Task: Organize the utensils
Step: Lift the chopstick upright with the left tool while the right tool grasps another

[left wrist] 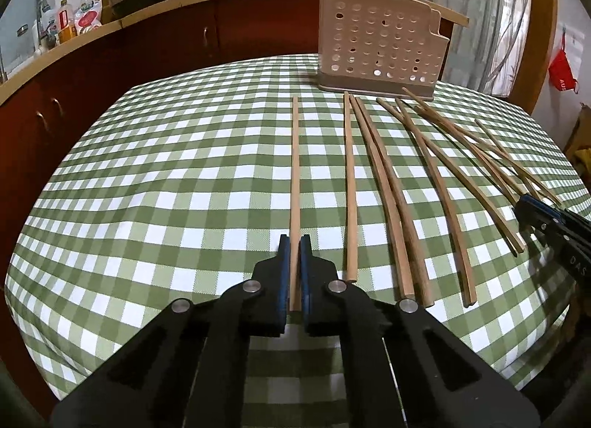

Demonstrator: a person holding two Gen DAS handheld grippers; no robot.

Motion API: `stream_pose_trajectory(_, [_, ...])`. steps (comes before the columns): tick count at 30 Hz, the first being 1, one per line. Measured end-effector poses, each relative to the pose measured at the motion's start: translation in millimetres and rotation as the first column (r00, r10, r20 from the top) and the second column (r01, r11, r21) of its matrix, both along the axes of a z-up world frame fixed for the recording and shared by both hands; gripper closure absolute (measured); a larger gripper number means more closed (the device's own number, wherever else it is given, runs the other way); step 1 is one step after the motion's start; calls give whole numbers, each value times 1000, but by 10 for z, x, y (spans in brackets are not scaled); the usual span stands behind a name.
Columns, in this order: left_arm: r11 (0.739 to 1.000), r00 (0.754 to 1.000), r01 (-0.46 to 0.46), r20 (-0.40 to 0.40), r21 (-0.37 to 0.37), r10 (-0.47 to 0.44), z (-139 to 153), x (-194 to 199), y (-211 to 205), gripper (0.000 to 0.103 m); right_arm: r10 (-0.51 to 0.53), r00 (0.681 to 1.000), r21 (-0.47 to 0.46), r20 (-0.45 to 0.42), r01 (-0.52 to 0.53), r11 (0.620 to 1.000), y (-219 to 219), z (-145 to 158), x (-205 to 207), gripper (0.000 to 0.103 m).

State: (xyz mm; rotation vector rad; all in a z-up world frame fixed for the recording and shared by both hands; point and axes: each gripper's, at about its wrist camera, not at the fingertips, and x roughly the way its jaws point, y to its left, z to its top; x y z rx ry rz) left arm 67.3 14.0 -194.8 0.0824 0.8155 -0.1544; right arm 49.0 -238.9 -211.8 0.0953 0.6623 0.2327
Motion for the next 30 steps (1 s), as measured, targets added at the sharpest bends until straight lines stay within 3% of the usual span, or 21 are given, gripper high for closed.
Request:
stream_pose_trajectory(9, [999,990,-12,144,50,4,292,-183,-51,97,-10,998,-15,58,11,1000,-13,157,-64,93])
stream_pose_trajectory(18, [999,957,-37,288,39,24,711,-326,-28,97,-17,989,-45,149,24,999,-12,479,-160,93])
stream_pose_trajectory(25, [999,935,-39,355,26,28,949,-380,-34,97,-19,977,-53,213,31,998,-27,728,-231,94])
stream_pose_trajectory(30, [1000,928,-27,371,4,23,1010,-402,-15,97,-14,977,-61,213,28,998,-5,729,-229,95])
